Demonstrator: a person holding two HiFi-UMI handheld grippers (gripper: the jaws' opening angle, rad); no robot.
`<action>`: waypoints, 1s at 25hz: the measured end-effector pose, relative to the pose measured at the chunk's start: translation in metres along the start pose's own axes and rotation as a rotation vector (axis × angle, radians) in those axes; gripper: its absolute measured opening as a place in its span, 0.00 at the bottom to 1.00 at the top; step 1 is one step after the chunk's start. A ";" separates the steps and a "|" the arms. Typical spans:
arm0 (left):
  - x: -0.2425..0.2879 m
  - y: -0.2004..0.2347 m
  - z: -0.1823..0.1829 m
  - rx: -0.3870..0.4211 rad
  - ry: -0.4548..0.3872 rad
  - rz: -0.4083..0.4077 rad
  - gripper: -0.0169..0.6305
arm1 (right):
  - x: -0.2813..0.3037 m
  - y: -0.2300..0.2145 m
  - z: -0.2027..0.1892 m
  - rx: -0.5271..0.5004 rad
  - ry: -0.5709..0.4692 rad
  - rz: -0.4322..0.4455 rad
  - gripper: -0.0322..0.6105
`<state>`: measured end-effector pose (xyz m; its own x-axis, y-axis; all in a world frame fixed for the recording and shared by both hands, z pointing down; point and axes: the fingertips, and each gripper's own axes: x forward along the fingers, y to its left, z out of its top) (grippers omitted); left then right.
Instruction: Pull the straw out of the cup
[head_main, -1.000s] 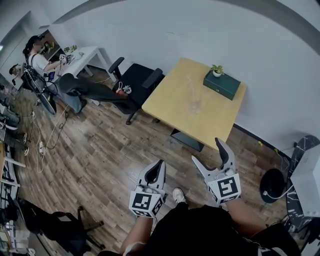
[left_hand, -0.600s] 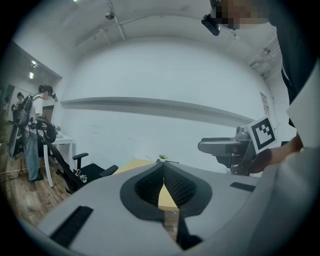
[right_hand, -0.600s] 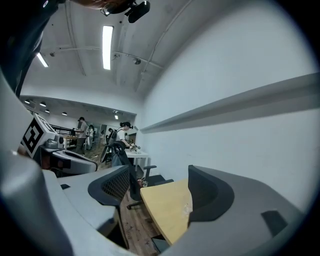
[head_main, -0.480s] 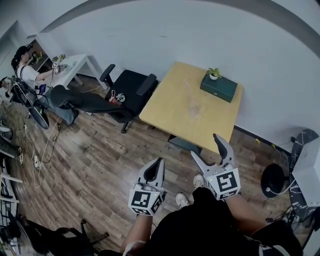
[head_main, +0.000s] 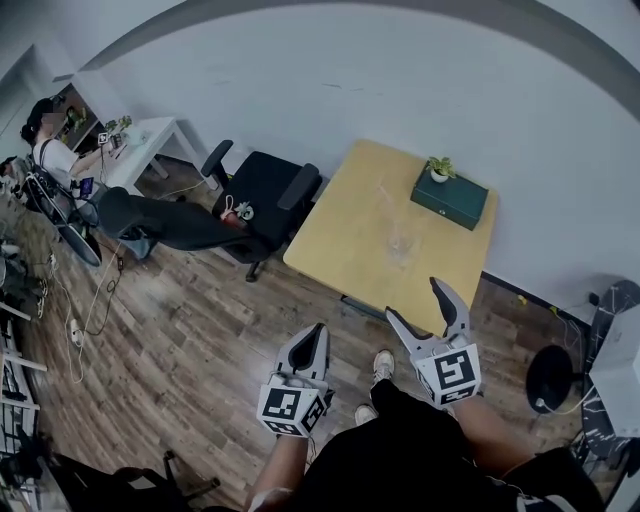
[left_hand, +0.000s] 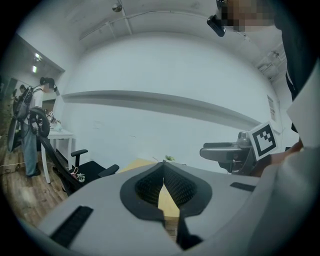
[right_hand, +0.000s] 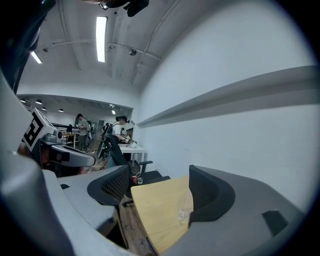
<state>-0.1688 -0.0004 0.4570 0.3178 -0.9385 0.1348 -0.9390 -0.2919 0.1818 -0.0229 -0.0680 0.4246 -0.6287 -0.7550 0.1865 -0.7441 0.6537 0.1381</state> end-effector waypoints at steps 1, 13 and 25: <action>0.008 0.004 0.002 -0.002 0.002 0.002 0.05 | 0.007 -0.006 -0.001 0.001 0.003 -0.001 0.64; 0.097 0.027 0.021 0.027 0.040 -0.002 0.05 | 0.086 -0.066 -0.009 0.039 0.042 0.029 0.63; 0.145 0.048 0.025 0.033 0.067 0.029 0.05 | 0.144 -0.096 -0.026 0.029 0.091 0.089 0.63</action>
<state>-0.1709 -0.1548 0.4611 0.2979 -0.9324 0.2047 -0.9513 -0.2721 0.1448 -0.0357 -0.2380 0.4631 -0.6707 -0.6851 0.2842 -0.6931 0.7154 0.0889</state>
